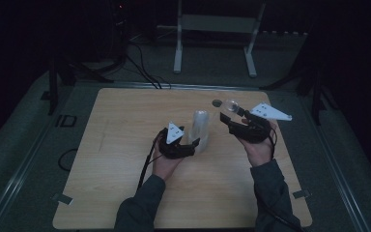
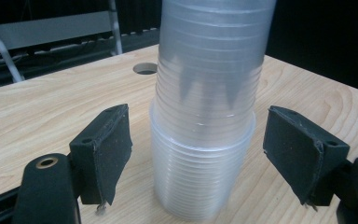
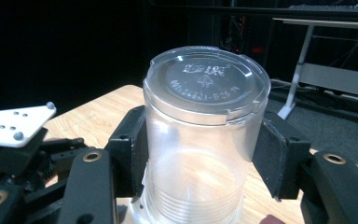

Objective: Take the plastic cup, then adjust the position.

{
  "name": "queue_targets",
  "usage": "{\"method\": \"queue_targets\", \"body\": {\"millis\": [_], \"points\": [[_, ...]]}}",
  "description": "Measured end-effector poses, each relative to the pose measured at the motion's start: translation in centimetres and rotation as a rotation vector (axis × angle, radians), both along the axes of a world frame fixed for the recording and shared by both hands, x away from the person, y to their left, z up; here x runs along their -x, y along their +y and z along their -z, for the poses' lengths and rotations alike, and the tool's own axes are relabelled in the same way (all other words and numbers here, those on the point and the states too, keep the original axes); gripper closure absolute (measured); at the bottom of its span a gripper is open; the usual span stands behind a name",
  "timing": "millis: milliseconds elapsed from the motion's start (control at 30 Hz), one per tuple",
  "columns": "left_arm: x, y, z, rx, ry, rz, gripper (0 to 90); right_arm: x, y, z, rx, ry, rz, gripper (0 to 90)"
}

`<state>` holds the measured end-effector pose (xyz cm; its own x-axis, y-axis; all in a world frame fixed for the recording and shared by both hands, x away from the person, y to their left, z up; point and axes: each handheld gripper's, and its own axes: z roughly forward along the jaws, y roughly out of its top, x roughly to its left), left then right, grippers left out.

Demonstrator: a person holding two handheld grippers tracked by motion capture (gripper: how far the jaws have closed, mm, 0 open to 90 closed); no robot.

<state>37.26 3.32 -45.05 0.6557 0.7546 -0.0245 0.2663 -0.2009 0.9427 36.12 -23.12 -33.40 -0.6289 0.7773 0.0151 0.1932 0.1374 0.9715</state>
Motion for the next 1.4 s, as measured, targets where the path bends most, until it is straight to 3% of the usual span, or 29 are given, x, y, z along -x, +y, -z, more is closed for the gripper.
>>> {"method": "queue_targets", "body": {"millis": [533,1400], "points": [[0.9,1.0,0.3,-0.003,-0.001,0.007,23.1,0.9,-1.1,2.3,0.037,0.039,0.018,41.6],[2.6,1.5,0.7,0.02,0.004,0.029,23.0,1.8,-1.0,5.4,0.036,0.097,0.012,41.7]]}}
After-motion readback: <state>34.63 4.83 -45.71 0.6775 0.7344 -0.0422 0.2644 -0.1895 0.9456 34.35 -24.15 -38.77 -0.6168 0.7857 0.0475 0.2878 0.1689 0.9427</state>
